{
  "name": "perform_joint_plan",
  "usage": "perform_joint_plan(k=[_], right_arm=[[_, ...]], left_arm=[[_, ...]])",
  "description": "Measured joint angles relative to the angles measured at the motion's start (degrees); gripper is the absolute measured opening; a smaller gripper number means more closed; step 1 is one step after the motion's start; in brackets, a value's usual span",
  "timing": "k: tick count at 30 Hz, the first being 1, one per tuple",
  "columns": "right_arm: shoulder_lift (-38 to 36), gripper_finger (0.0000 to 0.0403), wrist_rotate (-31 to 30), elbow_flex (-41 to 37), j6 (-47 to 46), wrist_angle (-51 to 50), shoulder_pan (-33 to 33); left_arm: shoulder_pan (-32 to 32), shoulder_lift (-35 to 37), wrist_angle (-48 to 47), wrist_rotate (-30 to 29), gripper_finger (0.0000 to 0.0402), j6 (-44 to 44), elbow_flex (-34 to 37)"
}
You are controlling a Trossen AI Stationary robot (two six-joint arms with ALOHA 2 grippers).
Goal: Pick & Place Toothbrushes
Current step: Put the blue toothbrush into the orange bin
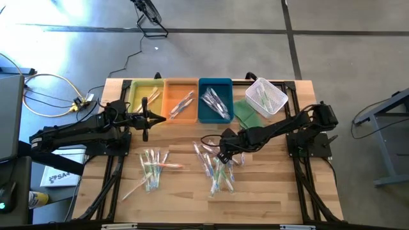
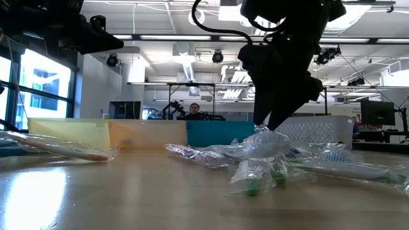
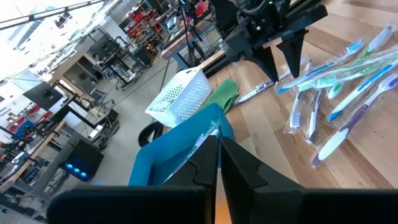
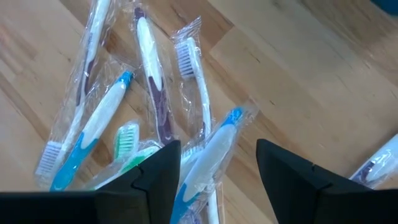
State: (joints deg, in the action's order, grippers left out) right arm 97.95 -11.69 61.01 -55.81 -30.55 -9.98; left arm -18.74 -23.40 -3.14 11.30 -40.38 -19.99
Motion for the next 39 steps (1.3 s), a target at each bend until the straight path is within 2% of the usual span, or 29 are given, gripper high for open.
perform_joint_plan(k=[28, 34, 39], right_arm=[[0.0, 0.0203, -0.39, 0.0, 0.52, 0.0, 0.0], [0.0, 0.0203, -2.53, 0.0, 0.54, 0.0, 0.0], [0.0, 0.0203, -1.25, 0.0, 0.54, 0.02, 0.01]], left_arm=[[0.0, 0.0, 0.0, 0.0, 0.0014, -0.02, 0.0], [0.0, 0.0, -0.02, 0.01, 0.0014, -0.02, 0.0], [0.0, 0.0, -0.02, 0.01, 0.0014, -0.02, 0.0]])
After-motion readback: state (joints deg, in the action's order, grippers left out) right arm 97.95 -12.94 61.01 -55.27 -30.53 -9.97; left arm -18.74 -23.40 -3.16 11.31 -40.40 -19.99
